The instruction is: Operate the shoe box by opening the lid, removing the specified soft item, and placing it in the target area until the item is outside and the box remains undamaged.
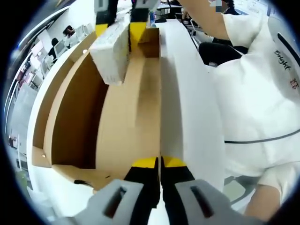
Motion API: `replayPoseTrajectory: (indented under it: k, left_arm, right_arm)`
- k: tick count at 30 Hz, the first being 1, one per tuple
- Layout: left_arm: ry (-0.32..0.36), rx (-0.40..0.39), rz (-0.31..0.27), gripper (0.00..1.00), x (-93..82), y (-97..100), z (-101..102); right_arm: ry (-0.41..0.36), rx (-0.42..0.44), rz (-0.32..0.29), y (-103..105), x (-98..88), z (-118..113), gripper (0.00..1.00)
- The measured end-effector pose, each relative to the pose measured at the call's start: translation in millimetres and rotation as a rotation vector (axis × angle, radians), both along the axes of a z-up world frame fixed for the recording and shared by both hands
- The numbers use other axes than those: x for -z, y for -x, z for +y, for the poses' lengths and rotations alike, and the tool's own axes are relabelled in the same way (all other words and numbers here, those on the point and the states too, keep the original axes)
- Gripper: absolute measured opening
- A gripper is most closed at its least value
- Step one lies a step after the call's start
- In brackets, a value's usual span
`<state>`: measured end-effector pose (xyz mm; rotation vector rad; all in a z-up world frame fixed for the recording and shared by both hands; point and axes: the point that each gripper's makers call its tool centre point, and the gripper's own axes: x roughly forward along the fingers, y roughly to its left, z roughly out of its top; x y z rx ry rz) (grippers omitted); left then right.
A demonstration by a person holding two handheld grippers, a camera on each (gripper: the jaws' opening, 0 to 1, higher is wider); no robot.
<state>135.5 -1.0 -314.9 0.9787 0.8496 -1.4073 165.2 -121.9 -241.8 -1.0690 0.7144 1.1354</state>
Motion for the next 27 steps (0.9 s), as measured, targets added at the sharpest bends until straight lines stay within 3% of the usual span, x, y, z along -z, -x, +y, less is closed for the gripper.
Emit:
replayPoseTrajectory:
  k: [4,7,12,15,19,21,27]
  left_arm:
    - [0.001,0.0,-0.003,0.01,0.0,0.2,0.1]
    - [0.004,0.003,-0.009,0.01,0.0,0.4,0.0]
    - [0.0,-0.001,0.0,0.01,-0.2,0.0,-0.4]
    - [0.001,-0.001,-0.002,0.01,-0.3,-0.2,-0.5]
    - [0.0,-0.003,-0.003,0.01,-0.4,-0.3,-0.5]
    - [0.0,-0.004,-0.005,0.01,-0.4,-0.2,-0.4]
    - [0.003,-0.003,-0.008,0.01,-0.5,-0.2,-0.1]
  right_arm:
    - [-0.032,0.045,-0.085,-11.5,-10.6,-7.1,0.21]
    - [-0.06,0.05,-0.081,-9.6,-13.3,-9.8,0.21]
    - [-0.08,0.02,-0.093,4.7,-15.8,-9.4,0.21]
    - [-0.067,0.015,-0.202,16.9,-35.2,-13.1,0.21]
    - [-0.096,-0.029,-0.242,32.8,-50.0,-9.4,0.21]
    - [-0.085,-0.069,-0.262,38.6,-49.8,-7.8,0.21]
    - [-0.069,-0.046,-0.292,40.2,-50.2,-11.4,0.21]
